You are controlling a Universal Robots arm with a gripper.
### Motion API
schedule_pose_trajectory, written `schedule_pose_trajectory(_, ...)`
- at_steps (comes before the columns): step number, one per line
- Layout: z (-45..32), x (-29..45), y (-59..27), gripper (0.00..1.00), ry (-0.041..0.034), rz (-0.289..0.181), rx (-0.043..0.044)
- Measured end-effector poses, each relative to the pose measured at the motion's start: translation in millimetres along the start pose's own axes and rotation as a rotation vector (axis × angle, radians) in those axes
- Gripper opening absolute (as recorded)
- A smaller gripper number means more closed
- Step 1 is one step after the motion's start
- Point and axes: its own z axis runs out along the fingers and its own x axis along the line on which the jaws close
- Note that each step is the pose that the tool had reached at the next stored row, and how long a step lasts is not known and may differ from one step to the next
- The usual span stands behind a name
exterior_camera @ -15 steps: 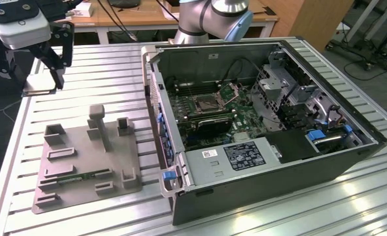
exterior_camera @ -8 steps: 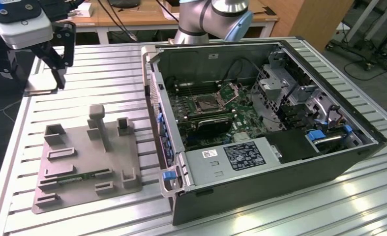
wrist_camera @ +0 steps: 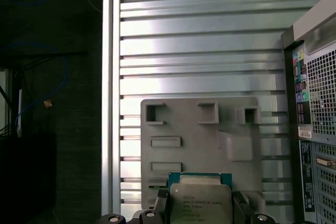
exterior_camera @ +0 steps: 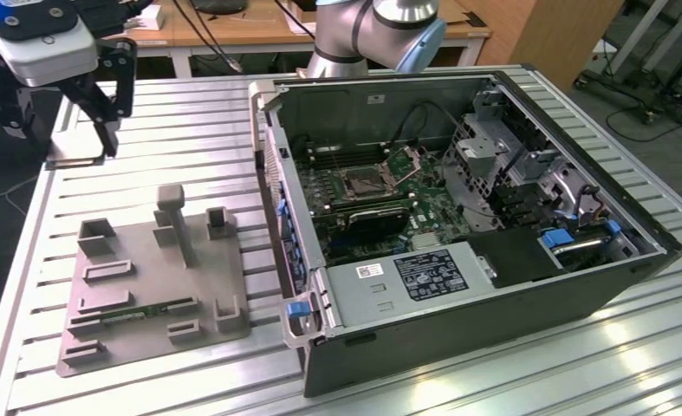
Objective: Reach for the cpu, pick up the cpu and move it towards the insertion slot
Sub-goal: 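Pick up the cpu and move it towards the insertion slot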
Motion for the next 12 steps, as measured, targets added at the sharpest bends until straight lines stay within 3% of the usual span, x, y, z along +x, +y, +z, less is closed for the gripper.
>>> schedule_pose_trajectory(12,0.0,-3.4,0.1,0.55,0.0,0.0,0.0)
